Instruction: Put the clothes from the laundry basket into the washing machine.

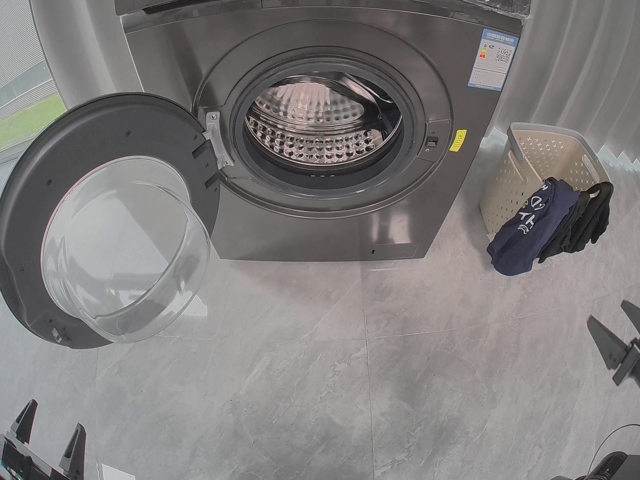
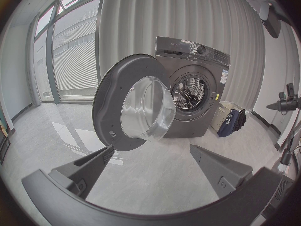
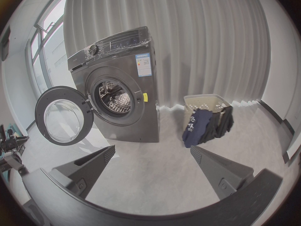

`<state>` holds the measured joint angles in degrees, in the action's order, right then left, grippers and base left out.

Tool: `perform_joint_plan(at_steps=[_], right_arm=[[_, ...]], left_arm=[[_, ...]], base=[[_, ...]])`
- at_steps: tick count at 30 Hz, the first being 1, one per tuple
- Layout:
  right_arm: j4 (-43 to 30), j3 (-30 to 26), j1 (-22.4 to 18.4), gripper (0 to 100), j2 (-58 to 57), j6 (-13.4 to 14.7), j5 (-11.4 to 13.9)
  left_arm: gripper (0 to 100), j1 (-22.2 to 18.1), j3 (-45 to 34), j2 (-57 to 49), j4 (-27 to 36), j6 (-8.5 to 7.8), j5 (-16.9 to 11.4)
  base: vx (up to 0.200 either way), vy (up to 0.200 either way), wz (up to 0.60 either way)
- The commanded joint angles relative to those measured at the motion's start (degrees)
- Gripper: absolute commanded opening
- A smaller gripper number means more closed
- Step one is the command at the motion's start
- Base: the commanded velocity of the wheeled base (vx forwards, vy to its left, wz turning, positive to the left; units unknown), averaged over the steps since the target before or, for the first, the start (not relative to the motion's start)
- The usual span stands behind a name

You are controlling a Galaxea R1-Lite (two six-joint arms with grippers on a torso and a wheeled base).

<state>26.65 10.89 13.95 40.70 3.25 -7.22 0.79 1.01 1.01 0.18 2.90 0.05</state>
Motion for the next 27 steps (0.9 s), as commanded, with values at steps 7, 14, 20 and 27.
perform_joint_plan(at_steps=[7, 14, 20, 27], right_arm=[[-27.2, -10.8, -14.3, 100, -40.7, -2.6, 5.5], [-26.9, -10.9, -14.2, 100, -40.7, -3.3, 7.1], [-26.8, -10.9, -14.1, 100, -40.7, -3.7, 7.2], [-26.8, -10.9, -14.1, 100, -40.7, -3.8, 7.4]], left_arm=[[100, 0.1, -0.9, -0.3, 0.0, 0.09, 0.0], [100, 0.1, -0.9, -0.2, 0.0, 0.26, 0.0], [100, 0.1, -0.9, -0.2, 0.0, 0.17, 0.0], [100, 0.1, -0.9, 0.0, 0.0, 0.17, 0.0]], base=[[0.029, 0.0, 0.0], [0.2, 0.0, 0.0], [0.067, 0.0, 0.0], [0.0, -0.143, 0.0]])
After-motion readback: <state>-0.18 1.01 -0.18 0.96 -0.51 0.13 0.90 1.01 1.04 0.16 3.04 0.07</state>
